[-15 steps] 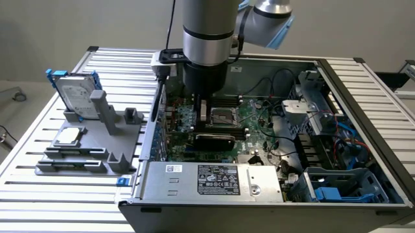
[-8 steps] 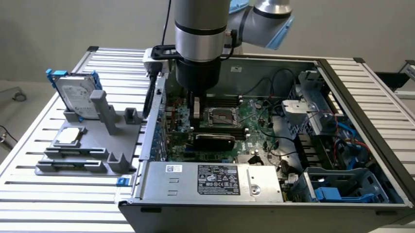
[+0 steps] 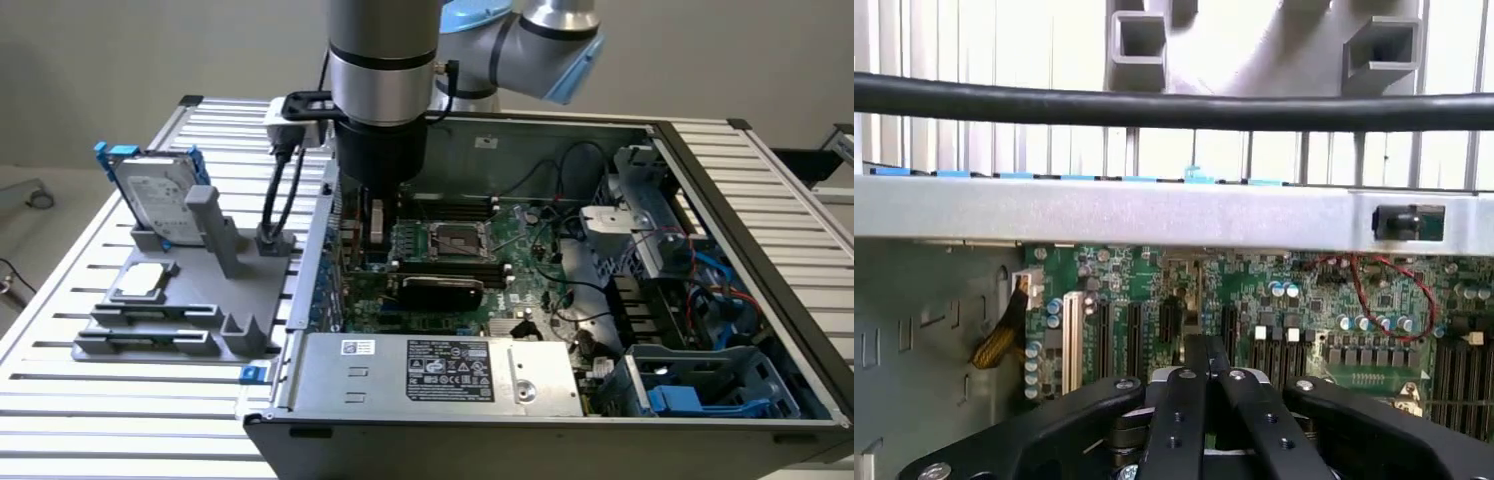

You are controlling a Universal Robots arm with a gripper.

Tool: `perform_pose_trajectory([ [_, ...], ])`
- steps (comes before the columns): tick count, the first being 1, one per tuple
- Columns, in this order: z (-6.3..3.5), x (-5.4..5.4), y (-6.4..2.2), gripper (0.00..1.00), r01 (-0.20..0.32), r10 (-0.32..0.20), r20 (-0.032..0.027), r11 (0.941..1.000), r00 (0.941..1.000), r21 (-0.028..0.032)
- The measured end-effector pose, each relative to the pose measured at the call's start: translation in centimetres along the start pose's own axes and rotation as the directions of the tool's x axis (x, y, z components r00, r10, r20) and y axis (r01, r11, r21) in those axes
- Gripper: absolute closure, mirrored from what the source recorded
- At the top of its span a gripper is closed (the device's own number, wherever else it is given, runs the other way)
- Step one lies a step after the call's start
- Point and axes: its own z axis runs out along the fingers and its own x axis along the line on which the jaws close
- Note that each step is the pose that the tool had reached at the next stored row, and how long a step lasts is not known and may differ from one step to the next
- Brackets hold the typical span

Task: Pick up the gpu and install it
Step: 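Press down on the gpu until it lock into place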

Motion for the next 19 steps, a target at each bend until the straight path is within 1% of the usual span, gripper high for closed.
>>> perform_pose_trajectory([
  [2, 0.01, 0.0, 0.47, 0.89, 0.000, 0.000, -0.0067, 1.0000, 1.0000, -0.0053],
  [7, 0.06, 0.0, 1.30, 0.89, -0.001, 0.000, -0.0200, 0.9998, 0.9998, -0.0215],
  [8, 0.05, 0.0, 1.37, 0.89, -0.001, 0.000, -0.0240, 0.9997, 0.9997, -0.0234],
  [10, -0.07, 0.0, 1.42, 0.89, -0.001, 0.001, -0.0322, 0.9997, 0.9995, -0.0251],
  [11, -0.17, 0.0, 1.43, 0.89, -0.002, 0.001, -0.0349, 0.9997, 0.9994, -0.0257],
  [13, -0.38, 0.0, 1.45, 0.89, -0.002, 0.001, -0.0374, 0.9996, 0.9993, -0.0274],
  [16, -0.66, 0.0, 1.50, 0.89, -0.002, 0.001, -0.0381, 0.9995, 0.9993, -0.0324],
  [19, -0.69, 0.0, 1.56, 0.89, -0.002, 0.000, -0.0382, 0.9993, 0.9993, -0.0378],
])
